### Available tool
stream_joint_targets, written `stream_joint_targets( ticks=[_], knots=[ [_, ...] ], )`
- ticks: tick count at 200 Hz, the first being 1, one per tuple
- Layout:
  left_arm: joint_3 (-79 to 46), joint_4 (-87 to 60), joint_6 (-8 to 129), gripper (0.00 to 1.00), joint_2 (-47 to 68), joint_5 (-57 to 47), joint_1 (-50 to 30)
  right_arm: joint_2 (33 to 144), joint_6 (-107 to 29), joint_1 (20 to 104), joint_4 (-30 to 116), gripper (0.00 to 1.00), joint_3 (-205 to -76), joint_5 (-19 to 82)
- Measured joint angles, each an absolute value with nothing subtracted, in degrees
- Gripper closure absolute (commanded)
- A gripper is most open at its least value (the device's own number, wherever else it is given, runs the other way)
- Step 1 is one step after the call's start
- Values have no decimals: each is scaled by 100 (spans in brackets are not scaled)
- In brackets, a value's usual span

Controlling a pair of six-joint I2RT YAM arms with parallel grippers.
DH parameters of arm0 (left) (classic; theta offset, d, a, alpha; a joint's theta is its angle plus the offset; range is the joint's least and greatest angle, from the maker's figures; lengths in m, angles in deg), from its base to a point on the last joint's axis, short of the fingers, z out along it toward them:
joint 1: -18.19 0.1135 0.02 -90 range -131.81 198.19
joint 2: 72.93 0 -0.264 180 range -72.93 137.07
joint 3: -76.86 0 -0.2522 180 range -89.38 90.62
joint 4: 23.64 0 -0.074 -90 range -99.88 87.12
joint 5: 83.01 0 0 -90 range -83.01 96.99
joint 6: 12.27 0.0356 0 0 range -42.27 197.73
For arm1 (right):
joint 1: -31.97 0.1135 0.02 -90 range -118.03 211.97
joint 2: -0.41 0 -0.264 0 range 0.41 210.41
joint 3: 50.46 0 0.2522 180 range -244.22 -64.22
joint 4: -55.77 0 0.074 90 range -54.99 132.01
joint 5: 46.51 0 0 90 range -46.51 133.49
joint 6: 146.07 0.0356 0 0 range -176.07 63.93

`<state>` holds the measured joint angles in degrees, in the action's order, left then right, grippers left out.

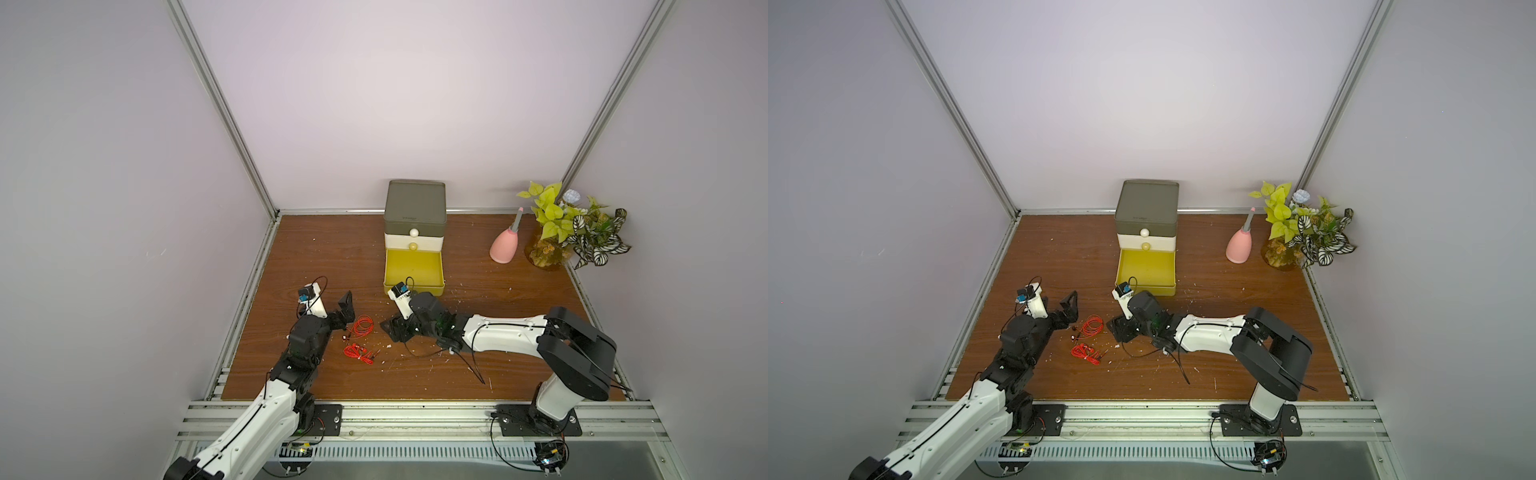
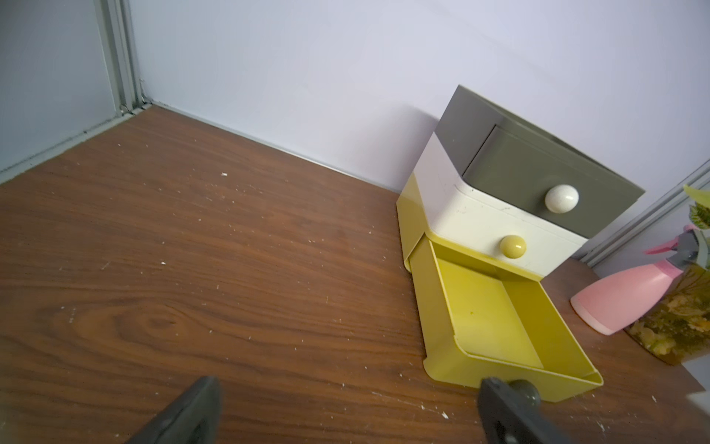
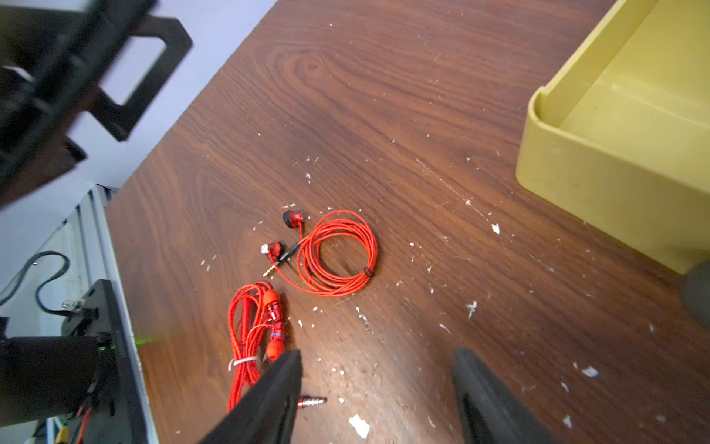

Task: Place the wired earphones into the drawer by color
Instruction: Pick up the wired earphones from the center of the board.

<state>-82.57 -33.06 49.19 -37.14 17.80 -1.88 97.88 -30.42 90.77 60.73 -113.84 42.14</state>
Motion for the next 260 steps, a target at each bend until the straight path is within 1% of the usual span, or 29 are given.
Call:
stream_joint_targets(
  ticks=[34, 131, 235, 260],
  knots=[
    [-8303, -3300, 4952, 1, -3983, 1957, -184, 10267, -3051, 9226, 5981, 39, -11813, 4448],
    [-8303, -3295, 4993, 1, -4066, 2040, -184, 11305, -3117, 9342, 5778, 54, -12757, 4630],
    [-8305, -3298, 4993, 1, -4087, 2079, -184, 11744, -3252, 9388, 5710, 62, -13153, 4745],
    [-8321, -3298, 4993, 1, -4096, 2079, -184, 11830, -3305, 9388, 5717, 67, -13258, 4774]
  ],
)
